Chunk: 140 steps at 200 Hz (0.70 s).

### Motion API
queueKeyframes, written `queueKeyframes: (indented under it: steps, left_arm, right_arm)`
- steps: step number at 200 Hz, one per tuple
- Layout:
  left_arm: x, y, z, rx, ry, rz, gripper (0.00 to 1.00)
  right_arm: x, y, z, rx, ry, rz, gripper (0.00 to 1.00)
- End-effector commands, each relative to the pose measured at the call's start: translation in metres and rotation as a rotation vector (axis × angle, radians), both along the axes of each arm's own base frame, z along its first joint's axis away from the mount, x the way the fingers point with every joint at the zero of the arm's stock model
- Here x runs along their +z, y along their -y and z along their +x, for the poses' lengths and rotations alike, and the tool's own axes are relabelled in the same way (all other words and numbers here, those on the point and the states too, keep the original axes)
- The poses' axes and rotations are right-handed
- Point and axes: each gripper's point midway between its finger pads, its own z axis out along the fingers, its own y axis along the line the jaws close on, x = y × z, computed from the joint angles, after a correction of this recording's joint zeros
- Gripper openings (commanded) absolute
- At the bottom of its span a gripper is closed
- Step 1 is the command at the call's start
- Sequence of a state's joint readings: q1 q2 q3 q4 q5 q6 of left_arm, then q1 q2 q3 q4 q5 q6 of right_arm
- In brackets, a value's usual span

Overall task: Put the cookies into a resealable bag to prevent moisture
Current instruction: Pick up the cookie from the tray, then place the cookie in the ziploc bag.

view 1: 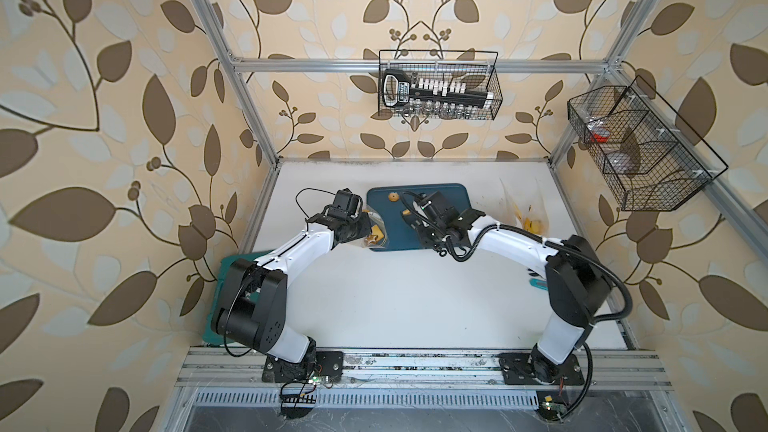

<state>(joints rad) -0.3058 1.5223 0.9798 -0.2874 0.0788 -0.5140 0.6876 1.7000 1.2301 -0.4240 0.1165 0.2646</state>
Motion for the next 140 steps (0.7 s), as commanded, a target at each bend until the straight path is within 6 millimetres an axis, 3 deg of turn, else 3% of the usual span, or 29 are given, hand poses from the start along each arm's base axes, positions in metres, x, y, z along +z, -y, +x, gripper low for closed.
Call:
queueKeyframes:
  steps: [1, 38, 69, 96, 140]
  left_arm:
    - [0.018, 0.009, 0.02, 0.015, 0.028, -0.063, 0.0]
    - [0.024, 0.018, 0.037, 0.018, 0.016, -0.087, 0.0]
    - [0.022, 0.024, 0.04, 0.004, 0.006, -0.11, 0.0]
    - [0.02, 0.027, 0.039, -0.011, 0.002, -0.123, 0.0]
    - [0.019, 0.034, 0.037, -0.039, -0.003, -0.149, 0.0]
  right_arm:
    - [0.022, 0.005, -0.01, 0.016, 0.072, 0.066, 0.29]
    - [0.033, 0.003, -0.043, 0.117, 0.076, 0.178, 0.29]
    - [0.029, -0.019, -0.056, 0.221, 0.03, 0.218, 0.28]
    - [0.024, -0.039, -0.052, 0.266, 0.011, 0.222, 0.28]
    - [0.011, -0.073, -0.025, 0.298, -0.018, 0.22, 0.28]
